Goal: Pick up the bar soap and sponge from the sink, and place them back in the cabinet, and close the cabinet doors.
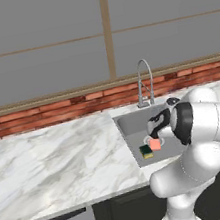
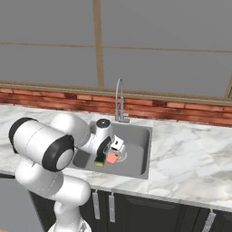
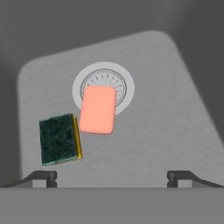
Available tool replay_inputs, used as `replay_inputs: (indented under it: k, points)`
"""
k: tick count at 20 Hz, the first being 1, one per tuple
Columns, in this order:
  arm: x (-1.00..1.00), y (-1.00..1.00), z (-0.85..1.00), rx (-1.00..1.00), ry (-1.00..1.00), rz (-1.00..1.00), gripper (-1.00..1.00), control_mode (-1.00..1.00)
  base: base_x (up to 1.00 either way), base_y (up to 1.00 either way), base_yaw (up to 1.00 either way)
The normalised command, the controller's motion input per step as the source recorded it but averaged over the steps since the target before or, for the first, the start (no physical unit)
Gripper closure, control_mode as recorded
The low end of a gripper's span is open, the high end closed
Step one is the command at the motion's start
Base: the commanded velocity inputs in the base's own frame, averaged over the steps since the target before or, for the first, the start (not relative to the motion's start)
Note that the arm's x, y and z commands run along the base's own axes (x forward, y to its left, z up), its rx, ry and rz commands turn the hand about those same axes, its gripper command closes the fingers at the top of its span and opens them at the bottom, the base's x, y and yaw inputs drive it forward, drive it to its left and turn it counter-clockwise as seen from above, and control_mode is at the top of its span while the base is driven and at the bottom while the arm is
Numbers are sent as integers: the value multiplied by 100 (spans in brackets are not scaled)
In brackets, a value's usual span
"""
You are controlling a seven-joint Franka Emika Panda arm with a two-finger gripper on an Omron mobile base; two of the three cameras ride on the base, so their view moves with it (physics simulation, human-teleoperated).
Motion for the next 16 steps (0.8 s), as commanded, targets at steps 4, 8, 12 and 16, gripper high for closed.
replay_inputs:
  k: [4, 8, 12, 16]
  points:
    - [15, 0, -20, 0, 0, 0, -100, -100, 0, 0, 0]
    - [21, 0, -15, 0, 0, 0, -100, -100, 0, 0, 0]
    - [28, 0, -18, 0, 0, 0, -100, -100, 0, 0, 0]
    - [30, 0, -17, 0, 0, 0, -100, -100, 0, 0, 0]
